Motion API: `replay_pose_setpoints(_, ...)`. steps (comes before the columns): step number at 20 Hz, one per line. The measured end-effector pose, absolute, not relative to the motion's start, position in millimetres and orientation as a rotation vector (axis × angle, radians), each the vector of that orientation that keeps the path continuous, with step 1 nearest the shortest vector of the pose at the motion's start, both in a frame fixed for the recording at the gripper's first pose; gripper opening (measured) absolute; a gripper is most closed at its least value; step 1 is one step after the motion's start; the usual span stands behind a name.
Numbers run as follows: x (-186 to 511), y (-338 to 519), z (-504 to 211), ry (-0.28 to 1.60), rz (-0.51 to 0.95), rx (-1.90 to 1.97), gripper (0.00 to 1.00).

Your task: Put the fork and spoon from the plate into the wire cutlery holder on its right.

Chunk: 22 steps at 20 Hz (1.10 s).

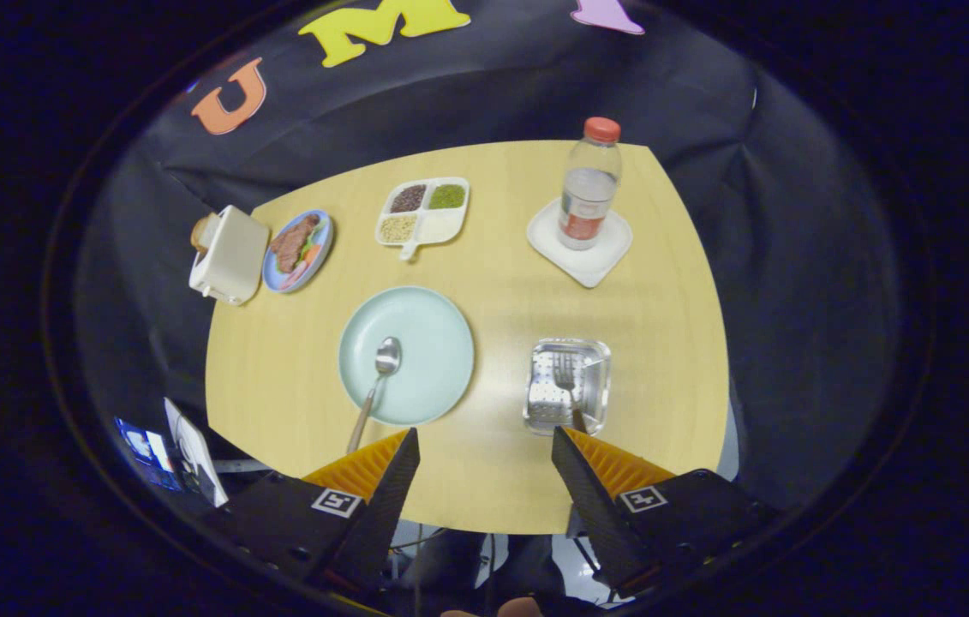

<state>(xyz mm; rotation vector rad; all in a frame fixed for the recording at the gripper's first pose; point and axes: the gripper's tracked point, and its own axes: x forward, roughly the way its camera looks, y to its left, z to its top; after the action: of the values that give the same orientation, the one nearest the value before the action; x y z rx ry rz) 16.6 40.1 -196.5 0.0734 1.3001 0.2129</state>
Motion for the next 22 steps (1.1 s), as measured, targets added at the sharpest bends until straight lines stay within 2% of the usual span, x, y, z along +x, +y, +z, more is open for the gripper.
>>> replay_pose_setpoints(8, -32.0, 154.4, -258.1, 1.399, 0.204, 0.124, 0.93)
replay_pose_setpoints(17, -42.0, 192.9, -338.7, 1.462, 0.096, 0.127, 0.93)
replay_pose_setpoints(18, -40.9, 194.5, -343.5, 1.472, 0.085, 0.125, 0.91)
replay_pose_setpoints(19, -39.4, 195.6, -348.9, 1.476, 0.077, 0.128, 0.82)
replay_pose_setpoints(20, -37.5, 197.1, -352.4, 1.480, 0.071, 0.130, 0.81)
replay_pose_setpoints(22, -32.9, 197.3, -357.5, 1.481, 0.061, 0.125, 0.73)
